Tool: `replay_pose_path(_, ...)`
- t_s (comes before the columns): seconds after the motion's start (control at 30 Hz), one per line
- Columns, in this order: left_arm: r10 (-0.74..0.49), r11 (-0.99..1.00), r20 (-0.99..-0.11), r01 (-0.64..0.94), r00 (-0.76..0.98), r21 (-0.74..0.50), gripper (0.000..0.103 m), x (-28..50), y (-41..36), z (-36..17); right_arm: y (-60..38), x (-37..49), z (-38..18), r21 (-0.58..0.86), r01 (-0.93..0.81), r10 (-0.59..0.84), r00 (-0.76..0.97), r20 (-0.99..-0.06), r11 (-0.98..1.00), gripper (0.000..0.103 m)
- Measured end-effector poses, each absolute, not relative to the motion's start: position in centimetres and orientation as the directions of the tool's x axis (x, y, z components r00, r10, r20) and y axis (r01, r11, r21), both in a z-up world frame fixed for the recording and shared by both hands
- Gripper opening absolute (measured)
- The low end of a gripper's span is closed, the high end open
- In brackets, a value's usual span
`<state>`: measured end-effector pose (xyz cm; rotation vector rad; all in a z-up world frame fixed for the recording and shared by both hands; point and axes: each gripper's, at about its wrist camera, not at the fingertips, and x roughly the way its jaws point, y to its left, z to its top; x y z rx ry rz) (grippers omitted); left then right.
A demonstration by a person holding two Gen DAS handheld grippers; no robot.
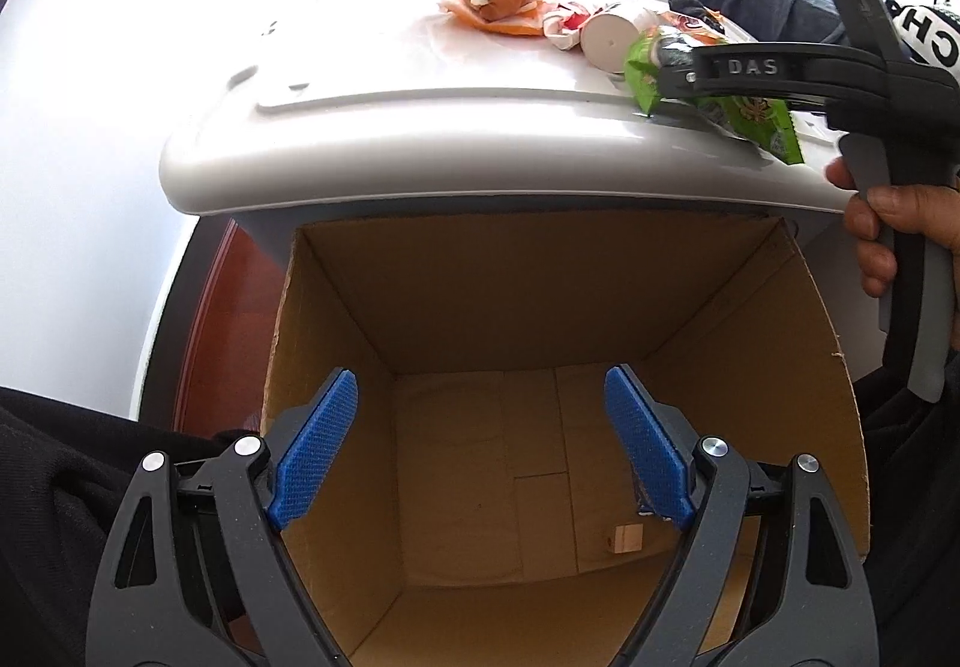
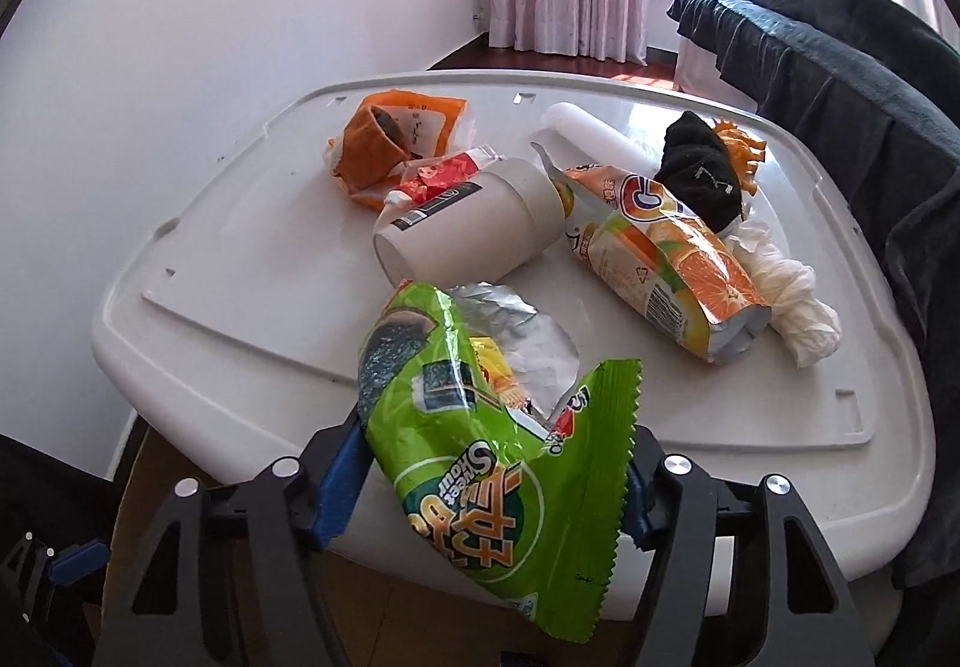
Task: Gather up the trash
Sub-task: 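Grasp the green chip bag with the right gripper, then lift the green chip bag with the right gripper while the left approaches the white container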
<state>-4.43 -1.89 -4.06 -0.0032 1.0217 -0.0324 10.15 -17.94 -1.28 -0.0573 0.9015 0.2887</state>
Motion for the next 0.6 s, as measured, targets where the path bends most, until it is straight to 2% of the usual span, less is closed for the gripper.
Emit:
replay_pose_path(0.13, -0.024, 1.000, -0.852, 0.012, 0.524, -0.021, 0.083, -4.4, -1.7, -4.0, -18.9, 9.2, -0.8, 0.099, -0.243, 0.227, 0.584, -0.779, 0.965, 0.057)
replay_pose_path(0.3, -0.025, 1.000, -0.847, 0.012, 0.531, -0.022, 0.083, -4.6, -1.9, -3.6, -20.8, 8.0, 0.9, 0.214, -0.221, 0.304, 0.577, -0.758, 0.952, 0.056)
replay_pose_path(0.37, -0.025, 1.000, -0.843, 0.019, 0.537, -0.018, 0.083, -4.6, -2.1, -3.3, -20.7, 7.7, 1.7, 0.165, -0.228, 0.271, 0.593, -0.758, 0.960, 0.056)
replay_pose_path(0.43, -0.024, 1.000, -0.838, 0.025, 0.545, -0.013, 0.083, -4.7, -2.3, -3.1, -21.2, 7.9, 2.3, 0.214, -0.225, 0.308, 0.593, -0.744, 0.951, 0.056)
replay_pose_path(0.5, -0.017, 0.999, -0.835, 0.033, 0.550, 0.001, 0.083, -4.8, -2.6, -3.0, -20.5, 8.1, 1.9, 0.062, -0.210, 0.181, 0.611, -0.770, 0.976, 0.056)
replay_pose_path(0.53, -0.014, 0.999, -0.835, 0.038, 0.549, 0.008, 0.083, -4.8, -2.7, -3.1, -20.4, 8.3, 1.4, 0.051, -0.219, 0.177, 0.602, -0.779, 0.974, 0.056)
replay_pose_path(0.6, -0.005, 0.999, -0.834, 0.047, 0.551, 0.025, 0.083, -4.9, -2.9, -3.1, -21.3, 8.8, 0.1, 0.162, -0.200, 0.248, 0.559, -0.791, 0.966, 0.056)
